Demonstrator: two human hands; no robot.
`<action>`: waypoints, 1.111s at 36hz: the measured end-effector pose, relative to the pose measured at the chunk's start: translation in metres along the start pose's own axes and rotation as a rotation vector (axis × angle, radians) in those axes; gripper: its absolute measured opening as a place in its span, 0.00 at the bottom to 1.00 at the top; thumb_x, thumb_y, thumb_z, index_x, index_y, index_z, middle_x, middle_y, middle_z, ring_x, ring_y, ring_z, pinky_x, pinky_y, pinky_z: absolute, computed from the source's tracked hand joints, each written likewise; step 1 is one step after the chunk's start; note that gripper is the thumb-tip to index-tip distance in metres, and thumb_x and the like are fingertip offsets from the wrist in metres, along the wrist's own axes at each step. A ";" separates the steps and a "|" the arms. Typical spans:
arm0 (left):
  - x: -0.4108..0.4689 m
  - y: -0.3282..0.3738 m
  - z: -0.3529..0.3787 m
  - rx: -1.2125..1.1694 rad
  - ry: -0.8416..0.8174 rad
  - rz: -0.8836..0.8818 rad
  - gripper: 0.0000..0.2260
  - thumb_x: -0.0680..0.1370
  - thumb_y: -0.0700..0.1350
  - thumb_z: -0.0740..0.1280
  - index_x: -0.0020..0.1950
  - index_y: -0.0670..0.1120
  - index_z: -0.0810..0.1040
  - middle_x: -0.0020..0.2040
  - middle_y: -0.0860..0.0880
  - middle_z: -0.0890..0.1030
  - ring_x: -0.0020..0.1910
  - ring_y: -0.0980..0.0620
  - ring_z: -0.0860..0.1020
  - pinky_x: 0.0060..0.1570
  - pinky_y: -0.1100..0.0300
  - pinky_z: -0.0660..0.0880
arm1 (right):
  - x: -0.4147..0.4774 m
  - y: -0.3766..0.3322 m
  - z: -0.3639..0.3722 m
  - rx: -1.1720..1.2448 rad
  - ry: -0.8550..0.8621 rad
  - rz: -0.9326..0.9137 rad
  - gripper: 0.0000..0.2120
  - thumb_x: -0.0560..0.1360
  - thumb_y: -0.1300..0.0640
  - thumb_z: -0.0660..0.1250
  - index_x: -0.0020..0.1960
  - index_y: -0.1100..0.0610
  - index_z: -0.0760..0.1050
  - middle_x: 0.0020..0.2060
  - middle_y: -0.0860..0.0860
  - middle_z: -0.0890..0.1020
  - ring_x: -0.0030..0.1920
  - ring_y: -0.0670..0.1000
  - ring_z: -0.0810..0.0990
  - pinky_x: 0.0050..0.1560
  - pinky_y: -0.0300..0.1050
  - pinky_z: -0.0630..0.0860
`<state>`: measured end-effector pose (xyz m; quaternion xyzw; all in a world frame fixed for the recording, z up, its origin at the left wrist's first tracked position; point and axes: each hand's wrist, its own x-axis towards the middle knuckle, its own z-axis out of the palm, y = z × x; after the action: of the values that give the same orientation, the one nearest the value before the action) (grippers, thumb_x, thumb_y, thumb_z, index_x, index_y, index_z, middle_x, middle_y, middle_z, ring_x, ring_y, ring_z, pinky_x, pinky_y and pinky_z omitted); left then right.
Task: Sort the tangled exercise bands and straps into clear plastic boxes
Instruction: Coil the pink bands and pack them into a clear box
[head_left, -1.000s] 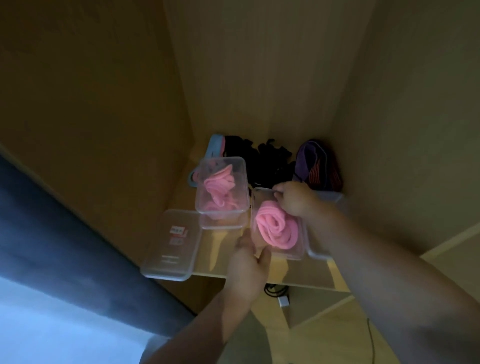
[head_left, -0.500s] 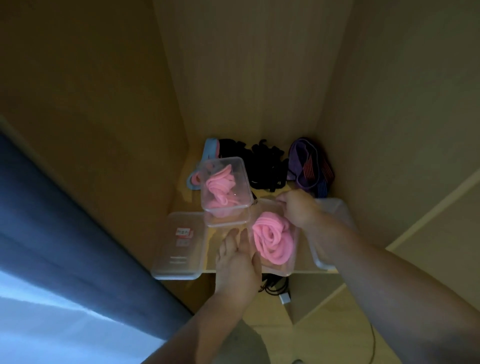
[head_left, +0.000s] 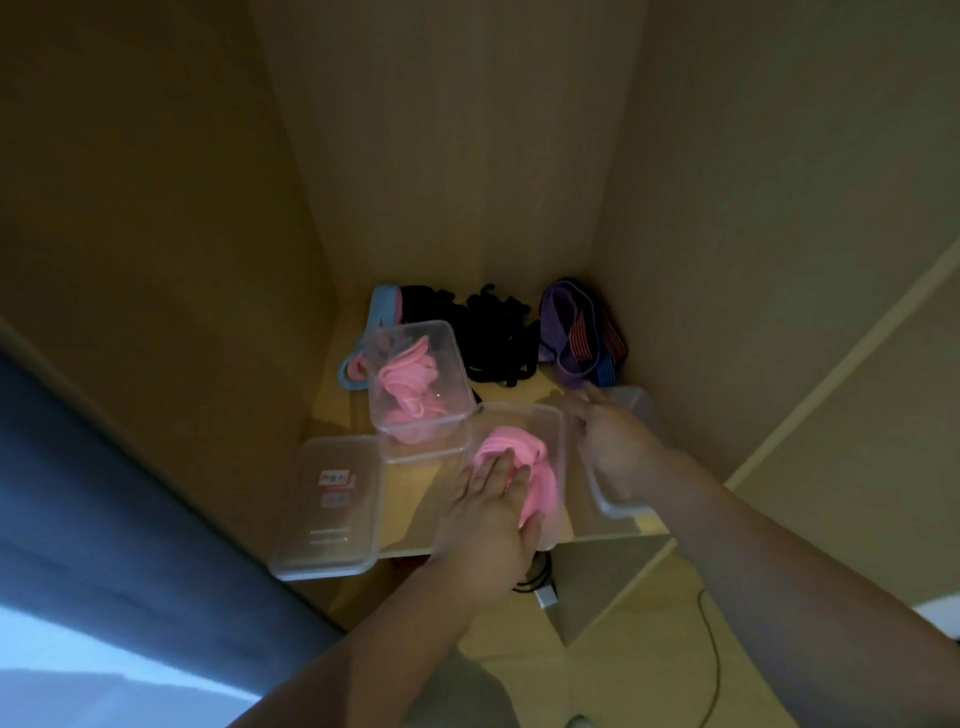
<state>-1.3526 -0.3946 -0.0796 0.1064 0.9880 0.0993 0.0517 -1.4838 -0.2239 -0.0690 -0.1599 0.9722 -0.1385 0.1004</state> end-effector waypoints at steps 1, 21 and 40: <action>0.000 0.000 0.000 -0.002 -0.005 0.000 0.34 0.75 0.60 0.37 0.79 0.49 0.50 0.80 0.47 0.50 0.78 0.48 0.47 0.73 0.55 0.37 | 0.004 0.001 -0.002 -0.016 -0.010 0.006 0.23 0.81 0.62 0.55 0.75 0.60 0.60 0.77 0.60 0.54 0.76 0.59 0.55 0.72 0.50 0.59; 0.002 -0.001 0.002 -0.025 -0.015 0.034 0.33 0.76 0.56 0.36 0.79 0.45 0.48 0.79 0.46 0.44 0.77 0.49 0.38 0.73 0.53 0.31 | 0.030 -0.038 -0.003 0.115 -0.056 -0.073 0.12 0.74 0.65 0.67 0.53 0.53 0.83 0.42 0.49 0.81 0.48 0.52 0.81 0.51 0.46 0.77; 0.011 -0.001 0.014 0.016 -0.054 0.033 0.38 0.70 0.59 0.30 0.79 0.48 0.43 0.79 0.47 0.41 0.77 0.48 0.36 0.72 0.52 0.30 | 0.027 -0.043 -0.001 -0.206 -0.221 -0.232 0.30 0.76 0.68 0.61 0.76 0.59 0.58 0.74 0.58 0.60 0.72 0.56 0.65 0.68 0.43 0.65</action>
<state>-1.3616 -0.3903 -0.0946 0.1257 0.9851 0.0896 0.0758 -1.4973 -0.2719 -0.0588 -0.2946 0.9393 -0.0307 0.1730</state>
